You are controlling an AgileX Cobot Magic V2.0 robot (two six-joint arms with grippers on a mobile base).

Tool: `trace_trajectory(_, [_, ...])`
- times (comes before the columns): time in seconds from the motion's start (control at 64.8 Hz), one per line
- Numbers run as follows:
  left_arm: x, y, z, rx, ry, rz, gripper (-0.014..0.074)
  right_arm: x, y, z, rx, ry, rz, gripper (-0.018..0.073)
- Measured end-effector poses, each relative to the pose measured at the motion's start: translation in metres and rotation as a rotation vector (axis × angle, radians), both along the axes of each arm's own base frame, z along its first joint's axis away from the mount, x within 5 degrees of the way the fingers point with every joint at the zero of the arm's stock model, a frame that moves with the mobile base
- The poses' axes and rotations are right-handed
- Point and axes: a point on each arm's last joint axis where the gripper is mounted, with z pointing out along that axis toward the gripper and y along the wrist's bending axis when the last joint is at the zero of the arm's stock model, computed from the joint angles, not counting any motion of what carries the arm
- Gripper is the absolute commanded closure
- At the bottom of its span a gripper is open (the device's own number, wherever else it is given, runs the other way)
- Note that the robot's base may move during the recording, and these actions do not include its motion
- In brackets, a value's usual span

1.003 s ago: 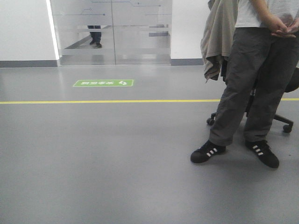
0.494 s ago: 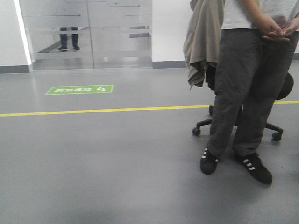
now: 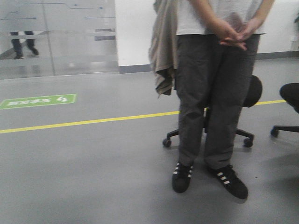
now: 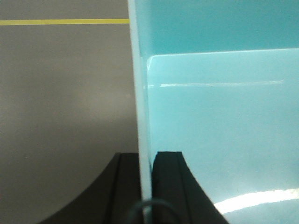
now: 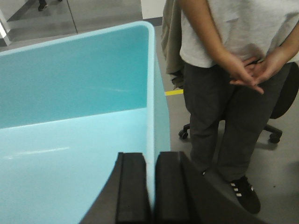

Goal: Fetch blue bin and place on conveyor start
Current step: 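Hold the bin in both grippers while driving up to the conveyor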

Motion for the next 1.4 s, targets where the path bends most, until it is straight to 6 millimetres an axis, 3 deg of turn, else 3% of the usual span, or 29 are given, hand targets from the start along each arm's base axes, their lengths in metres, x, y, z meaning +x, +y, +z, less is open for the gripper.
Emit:
trace_trajectory(0.509, [0.0, 0.002, 0.001, -0.001, -0.003, 0.01, 0.0708, 0.004, 0.003, 0.011, 0.023, -0.138, 0.043, 0.0713])
trace_trajectory(1.405, [-0.001, 0.002, 0.001, -0.002, -0.002, 0.009, 0.0708, 0.004, 0.003, 0.013, 0.018, -0.158, 0.047, 0.0713])
